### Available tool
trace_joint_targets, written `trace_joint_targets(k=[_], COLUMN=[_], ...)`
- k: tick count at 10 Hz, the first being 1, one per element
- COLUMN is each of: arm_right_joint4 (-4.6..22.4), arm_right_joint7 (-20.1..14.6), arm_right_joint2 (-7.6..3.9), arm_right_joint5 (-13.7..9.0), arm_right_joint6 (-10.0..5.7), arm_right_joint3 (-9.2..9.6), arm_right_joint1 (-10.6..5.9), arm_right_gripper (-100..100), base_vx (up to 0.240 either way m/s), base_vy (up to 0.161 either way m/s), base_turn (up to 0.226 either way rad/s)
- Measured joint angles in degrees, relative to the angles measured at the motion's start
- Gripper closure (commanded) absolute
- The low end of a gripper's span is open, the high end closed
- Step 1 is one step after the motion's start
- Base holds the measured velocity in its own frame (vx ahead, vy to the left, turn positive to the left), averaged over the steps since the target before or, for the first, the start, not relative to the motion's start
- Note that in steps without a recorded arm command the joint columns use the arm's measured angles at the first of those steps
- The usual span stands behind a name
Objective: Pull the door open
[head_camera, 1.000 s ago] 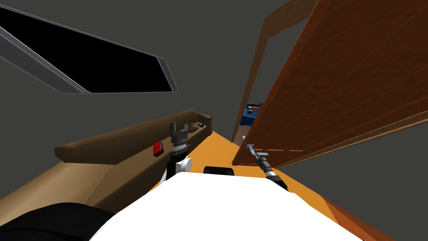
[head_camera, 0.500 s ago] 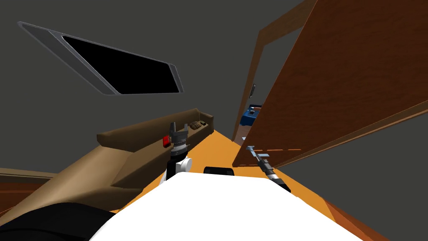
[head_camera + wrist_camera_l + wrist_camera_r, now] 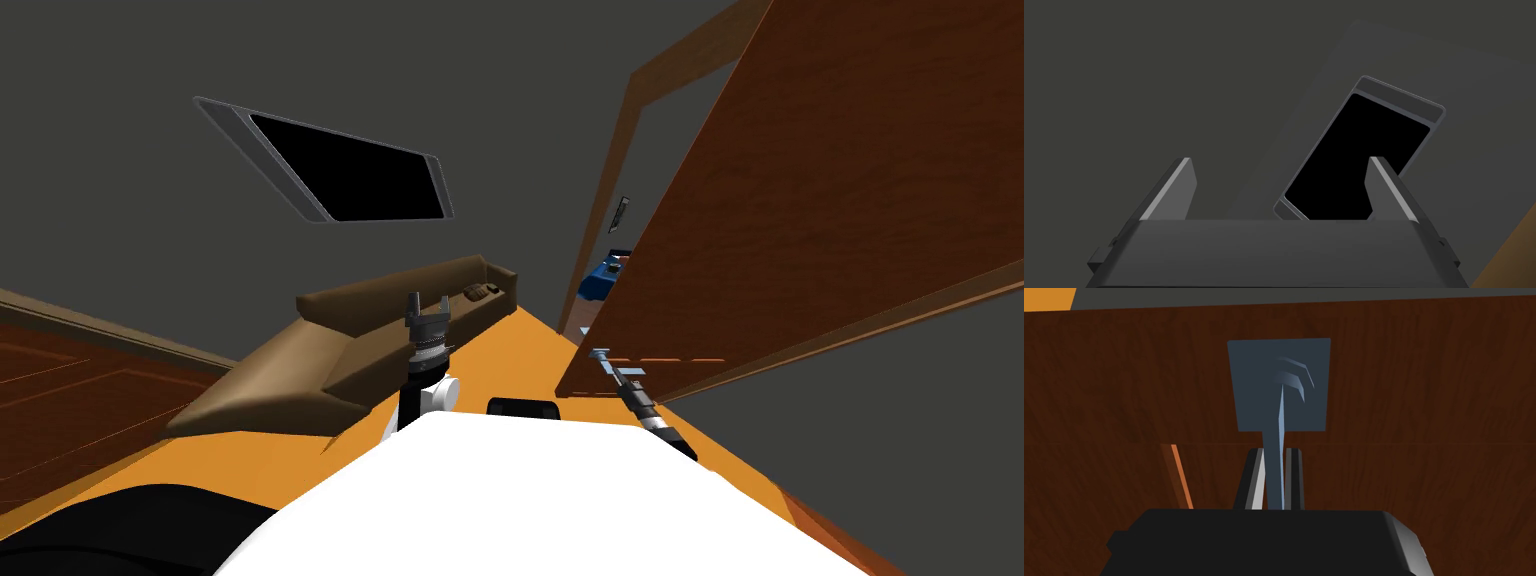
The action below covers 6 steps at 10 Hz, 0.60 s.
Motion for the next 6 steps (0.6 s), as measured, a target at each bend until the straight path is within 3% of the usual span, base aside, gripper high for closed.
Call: trace_joint_targets(k=[4, 5, 6], arm_right_joint4=[2.5, 3.2, 0.8], arm_right_joint7=[-0.1, -0.2, -0.3], arm_right_joint2=[-0.24, -0.33, -0.24], arm_right_joint5=[0.3, 0.4, 0.4], arm_right_joint6=[-1.81, -2.18, -1.15], arm_right_joint3=[0.05, 0.03, 0.03], arm_right_joint1=[-0.85, -1.05, 0.25], arm_right_gripper=[100, 100, 100], base_vx=[-0.204, -0.123, -0.043], base_vy=[-0.074, -0.049, -0.010], base_turn=[0.144, 0.037, 0.007])
